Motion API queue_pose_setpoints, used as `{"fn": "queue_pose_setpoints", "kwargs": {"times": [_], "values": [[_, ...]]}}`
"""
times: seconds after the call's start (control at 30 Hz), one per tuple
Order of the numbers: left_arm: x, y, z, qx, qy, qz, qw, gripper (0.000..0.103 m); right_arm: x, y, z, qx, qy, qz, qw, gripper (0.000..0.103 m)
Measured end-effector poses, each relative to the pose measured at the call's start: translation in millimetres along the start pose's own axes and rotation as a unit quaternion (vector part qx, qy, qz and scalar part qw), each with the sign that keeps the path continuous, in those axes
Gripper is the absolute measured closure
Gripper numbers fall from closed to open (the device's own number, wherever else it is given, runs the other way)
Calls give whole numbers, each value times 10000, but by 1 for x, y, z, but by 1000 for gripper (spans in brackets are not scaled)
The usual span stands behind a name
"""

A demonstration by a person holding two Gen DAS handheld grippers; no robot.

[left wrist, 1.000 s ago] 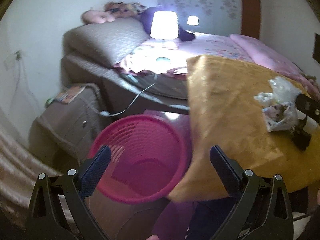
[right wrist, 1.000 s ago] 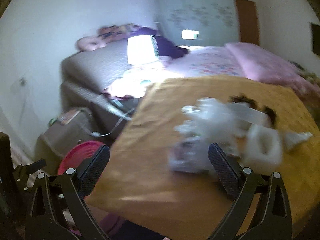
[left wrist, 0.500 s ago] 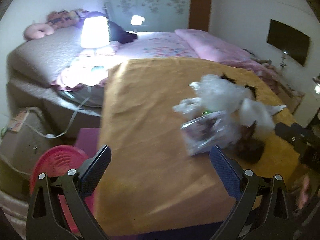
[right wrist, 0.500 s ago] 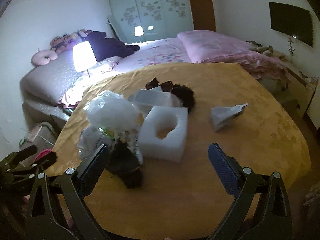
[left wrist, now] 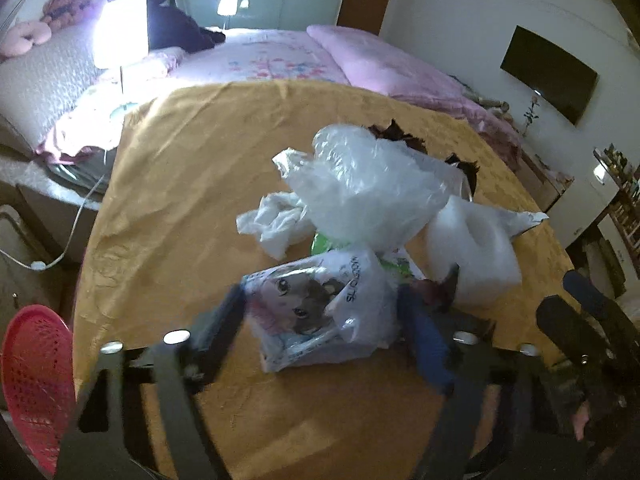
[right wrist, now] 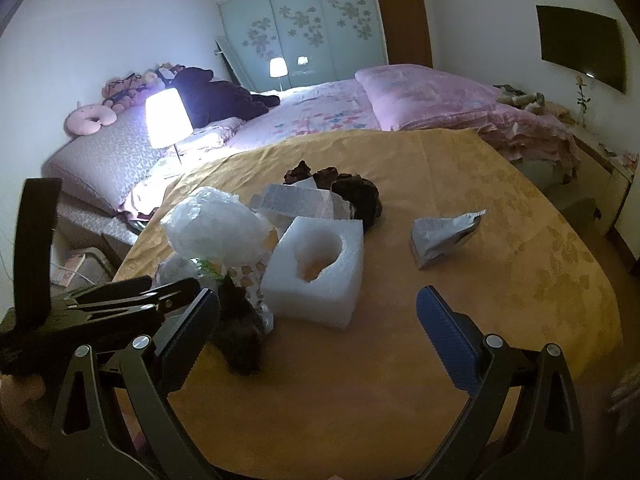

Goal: Collect trash
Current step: 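Move both tools over the bedspread toward the trash pile, then grasp the printed plastic bag with the left gripper while the right gripper grasps the white foam block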

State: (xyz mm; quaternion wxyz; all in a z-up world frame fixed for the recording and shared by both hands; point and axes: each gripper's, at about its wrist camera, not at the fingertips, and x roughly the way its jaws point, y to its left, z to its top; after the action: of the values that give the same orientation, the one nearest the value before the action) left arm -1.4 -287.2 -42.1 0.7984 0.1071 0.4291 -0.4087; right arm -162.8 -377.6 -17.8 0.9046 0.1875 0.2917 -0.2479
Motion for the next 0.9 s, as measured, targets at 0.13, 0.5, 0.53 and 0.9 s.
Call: {"fn": "queue_pose_setpoints", "kwargs": {"times": [0.13,0.5,0.53,0.9], "values": [[-5,5,-5,2,-4,-193,9998,62,4,-2,0,34,40,20,10000,7],[-43,27,-15,-176,-306,-247,9991,73,32,-3,18,72,209,144,9997,7],[-47,28,-16,-159,-340,-206,9991,73,38,-1,21,42,247,137,9996,7],[-71,45,-24,54,-590,419,9974,73,72,10,19,-146,663,-62,9977,36]]}}
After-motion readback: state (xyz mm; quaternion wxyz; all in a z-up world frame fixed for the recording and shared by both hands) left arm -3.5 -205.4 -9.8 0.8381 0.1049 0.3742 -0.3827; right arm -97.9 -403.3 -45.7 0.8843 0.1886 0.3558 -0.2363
